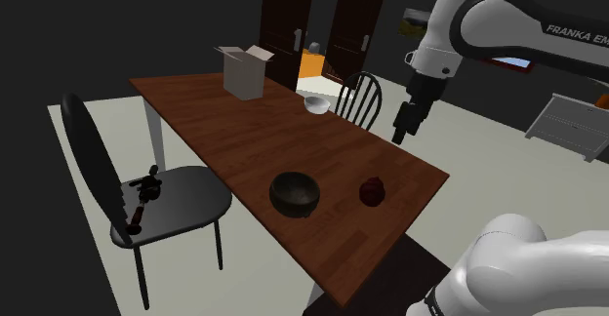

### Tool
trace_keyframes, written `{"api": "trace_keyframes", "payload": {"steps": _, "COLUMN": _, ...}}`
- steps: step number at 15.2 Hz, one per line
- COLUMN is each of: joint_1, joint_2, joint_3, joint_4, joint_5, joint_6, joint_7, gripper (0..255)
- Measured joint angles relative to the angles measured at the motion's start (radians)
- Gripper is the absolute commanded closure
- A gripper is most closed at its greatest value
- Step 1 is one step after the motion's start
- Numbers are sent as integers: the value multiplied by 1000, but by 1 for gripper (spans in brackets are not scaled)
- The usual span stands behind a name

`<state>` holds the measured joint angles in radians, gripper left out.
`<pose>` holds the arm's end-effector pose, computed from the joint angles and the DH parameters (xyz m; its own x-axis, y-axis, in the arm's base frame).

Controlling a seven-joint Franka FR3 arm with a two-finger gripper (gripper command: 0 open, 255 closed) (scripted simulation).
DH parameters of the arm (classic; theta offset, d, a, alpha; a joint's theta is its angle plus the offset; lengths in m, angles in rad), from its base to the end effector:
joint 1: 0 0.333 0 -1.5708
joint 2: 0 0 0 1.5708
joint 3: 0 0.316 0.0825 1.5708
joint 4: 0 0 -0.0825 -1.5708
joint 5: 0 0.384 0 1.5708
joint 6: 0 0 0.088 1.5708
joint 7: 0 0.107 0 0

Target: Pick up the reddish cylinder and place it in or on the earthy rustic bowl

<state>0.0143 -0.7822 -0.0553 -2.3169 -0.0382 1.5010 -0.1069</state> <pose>0.3007 -0.0223 0.6012 0.9962 0.0806 -0.0342 0.0805 -0.9967 -0.0045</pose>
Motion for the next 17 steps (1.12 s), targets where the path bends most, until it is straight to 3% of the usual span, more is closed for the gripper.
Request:
{"api": "trace_keyframes", "payload": {"steps": 6, "joint_1": -39, "joint_2": 92, "joint_3": -40, "joint_4": -27, "joint_5": -4, "joint_6": 97, "joint_7": 33, "gripper": 0}}
{"api": "trace_keyframes", "payload": {"steps": 17, "joint_1": -131, "joint_2": 423, "joint_3": -171, "joint_4": -9, "joint_5": 15, "joint_6": 351, "joint_7": 91, "gripper": 0}}
